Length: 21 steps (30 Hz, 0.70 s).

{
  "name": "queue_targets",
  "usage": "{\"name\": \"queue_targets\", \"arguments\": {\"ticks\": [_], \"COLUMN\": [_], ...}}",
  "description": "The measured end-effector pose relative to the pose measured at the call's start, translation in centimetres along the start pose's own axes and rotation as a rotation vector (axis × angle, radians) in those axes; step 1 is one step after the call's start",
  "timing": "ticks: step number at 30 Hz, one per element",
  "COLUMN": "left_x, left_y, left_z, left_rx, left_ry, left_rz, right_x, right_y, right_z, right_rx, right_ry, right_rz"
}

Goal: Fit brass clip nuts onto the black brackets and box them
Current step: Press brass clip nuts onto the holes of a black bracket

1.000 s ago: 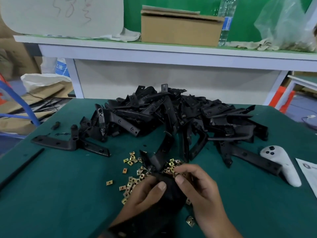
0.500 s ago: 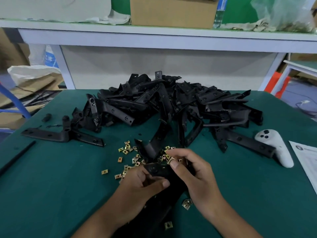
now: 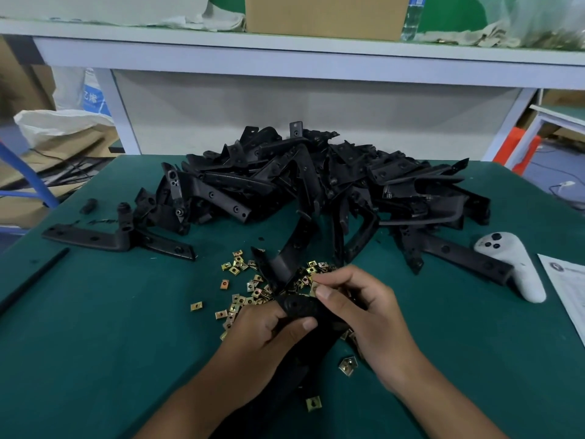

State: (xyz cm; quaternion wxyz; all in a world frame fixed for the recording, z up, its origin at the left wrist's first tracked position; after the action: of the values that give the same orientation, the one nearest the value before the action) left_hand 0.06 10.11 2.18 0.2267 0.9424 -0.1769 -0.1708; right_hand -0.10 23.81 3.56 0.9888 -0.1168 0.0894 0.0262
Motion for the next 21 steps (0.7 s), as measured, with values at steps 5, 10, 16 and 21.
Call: {"name": "queue_targets", "arguments": {"ticks": [5, 10, 16, 21], "left_x": [-0.2, -0.3, -0.4, -0.5], "left_y": [0.1, 0.2, 0.1, 0.1], "left_z": [-0.6, -0.4, 0.1, 0.8], "left_rx": [-0.059, -0.128, -0.051, -0.013], "left_ry": [-0.065, -0.085, -0.03, 0.002], "left_rz": [-0.004, -0.019, -0.027, -0.033], "right_x": [0.0, -0.1, -0.1, 0.0], "right_y": [-0.1, -0.4, -0.5, -0.8], "right_z": [-0.2, -0.4, 0.2, 0.6], "right_rx": [0.004, 0.009, 0.034, 0.085], "right_ry": [-0.008, -0.023, -0.006, 0.027], "right_rz": [0.017, 0.038, 0.046, 0.07]}}
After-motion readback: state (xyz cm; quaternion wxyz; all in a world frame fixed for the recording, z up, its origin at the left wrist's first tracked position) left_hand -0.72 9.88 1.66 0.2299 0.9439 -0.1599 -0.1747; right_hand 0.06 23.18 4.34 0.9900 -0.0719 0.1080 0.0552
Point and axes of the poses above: each hand's wrist, its own x-axis away from the middle knuckle, its own y-axis out of the back of the hand, z = x × y, the point moved 10 cm from there along -x, towards the middle knuckle, and after that the axes turned 14 degrees about -x, right-handed, at the moved point
